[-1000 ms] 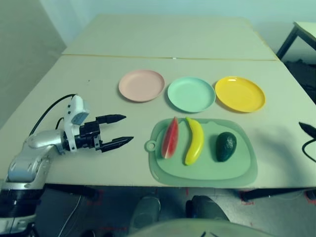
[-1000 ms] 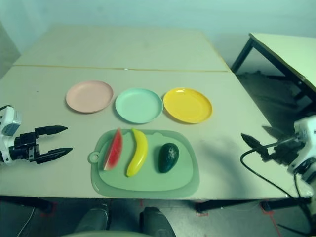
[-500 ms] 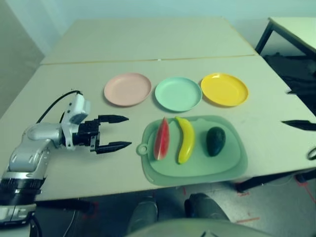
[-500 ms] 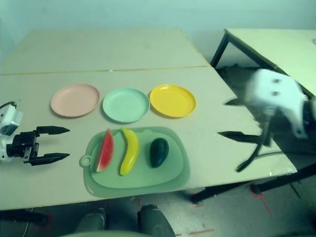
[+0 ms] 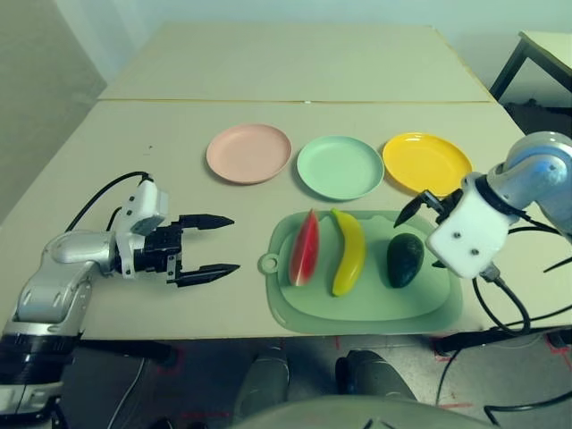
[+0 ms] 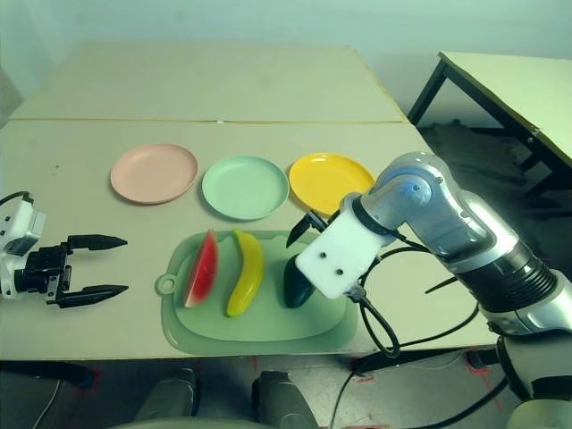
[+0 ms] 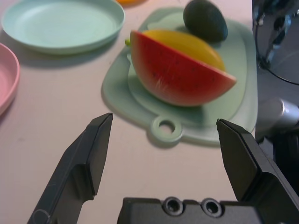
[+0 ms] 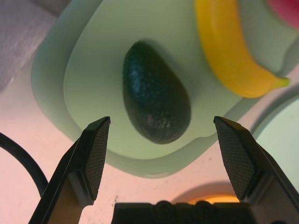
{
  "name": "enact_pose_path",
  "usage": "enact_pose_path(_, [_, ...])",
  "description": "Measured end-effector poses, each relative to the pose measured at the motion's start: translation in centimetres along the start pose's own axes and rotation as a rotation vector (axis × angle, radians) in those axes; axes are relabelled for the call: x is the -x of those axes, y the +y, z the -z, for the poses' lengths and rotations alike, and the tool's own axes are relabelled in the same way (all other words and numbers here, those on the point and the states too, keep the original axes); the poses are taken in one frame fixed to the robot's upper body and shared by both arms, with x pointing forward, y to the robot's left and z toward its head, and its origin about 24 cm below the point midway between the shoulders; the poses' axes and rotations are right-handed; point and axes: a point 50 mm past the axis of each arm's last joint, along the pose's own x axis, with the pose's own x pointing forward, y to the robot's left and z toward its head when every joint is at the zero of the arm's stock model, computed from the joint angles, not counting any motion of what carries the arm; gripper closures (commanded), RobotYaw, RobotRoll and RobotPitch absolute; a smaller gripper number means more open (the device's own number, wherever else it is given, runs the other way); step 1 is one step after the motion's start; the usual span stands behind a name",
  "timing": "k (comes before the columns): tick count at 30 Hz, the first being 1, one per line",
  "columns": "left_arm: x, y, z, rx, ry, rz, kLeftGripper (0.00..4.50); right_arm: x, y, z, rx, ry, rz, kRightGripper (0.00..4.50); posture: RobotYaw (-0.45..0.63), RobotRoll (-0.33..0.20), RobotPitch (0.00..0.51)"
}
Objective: Place the fruits into color-matched plates.
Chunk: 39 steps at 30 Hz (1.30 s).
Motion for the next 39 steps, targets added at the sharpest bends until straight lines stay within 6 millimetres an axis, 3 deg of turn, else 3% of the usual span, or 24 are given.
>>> enact_pose_path(11, [-0.3,0.0,-0.5,-0.014,-0.004,0.009,0.0,-2.4,-1.1,1.1,-0.014,0.023,-0.014,0.04,0.06,0.0,0.087])
enact_pose_path(19, [-1.1,-0.2,-0.2,-0.005,-0.012,0.047,0.0,-3.9,-0.8,2.5,-0.089,0.067,-0.03,0.04,0.05,0.0,0.088])
enact_pose_path(39, [-1.1,-0.4,0.2,0.006,0.001,0.038,0.0,-4.8,-0.9,1.3,-0.088,0.024,-0.059,0.04,0.07,0.0,0.08])
